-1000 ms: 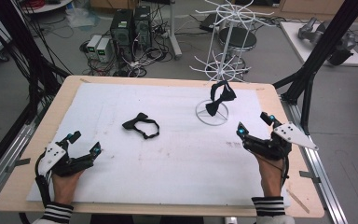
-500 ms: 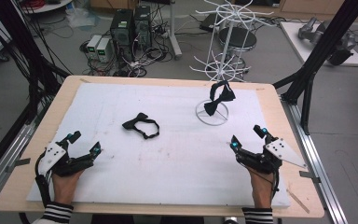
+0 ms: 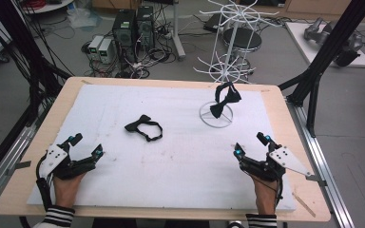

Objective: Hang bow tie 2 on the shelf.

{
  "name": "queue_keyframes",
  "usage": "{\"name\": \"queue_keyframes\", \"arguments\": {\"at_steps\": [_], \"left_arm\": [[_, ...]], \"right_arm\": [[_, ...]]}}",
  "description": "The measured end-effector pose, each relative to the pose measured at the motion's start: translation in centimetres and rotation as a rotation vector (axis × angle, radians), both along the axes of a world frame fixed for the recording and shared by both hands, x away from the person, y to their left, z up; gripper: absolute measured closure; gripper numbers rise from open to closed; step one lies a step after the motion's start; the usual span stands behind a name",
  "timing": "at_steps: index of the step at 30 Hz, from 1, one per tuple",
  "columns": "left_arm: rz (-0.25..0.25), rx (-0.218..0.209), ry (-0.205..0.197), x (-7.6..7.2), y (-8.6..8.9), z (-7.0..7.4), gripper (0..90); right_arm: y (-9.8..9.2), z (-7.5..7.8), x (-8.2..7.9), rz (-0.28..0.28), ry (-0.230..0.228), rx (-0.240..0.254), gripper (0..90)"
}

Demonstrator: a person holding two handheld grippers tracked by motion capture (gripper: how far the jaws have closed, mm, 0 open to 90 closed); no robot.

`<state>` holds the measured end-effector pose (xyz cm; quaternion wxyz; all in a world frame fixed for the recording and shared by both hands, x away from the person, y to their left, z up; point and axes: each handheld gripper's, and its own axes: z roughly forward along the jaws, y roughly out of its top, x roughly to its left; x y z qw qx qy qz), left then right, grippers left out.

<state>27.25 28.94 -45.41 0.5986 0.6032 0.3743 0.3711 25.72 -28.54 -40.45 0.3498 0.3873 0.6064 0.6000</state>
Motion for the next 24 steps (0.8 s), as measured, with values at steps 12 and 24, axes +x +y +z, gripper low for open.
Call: {"name": "queue_keyframes", "arguments": {"at_steps": [12, 24], "left_arm": [[-0.003, -0.003, 0.011, 0.1, 0.1, 0.0, 13.7], [-0.006, -0.044, 0.000, 0.4, 0.1, 1.2, 13.5]], "right_arm": [[0.2, -0.4, 0.0, 0.005, 0.013, -0.022, 11.7], [-0.1, -0.5, 0.0, 0.005, 0.015, -0.016, 11.7]]}}
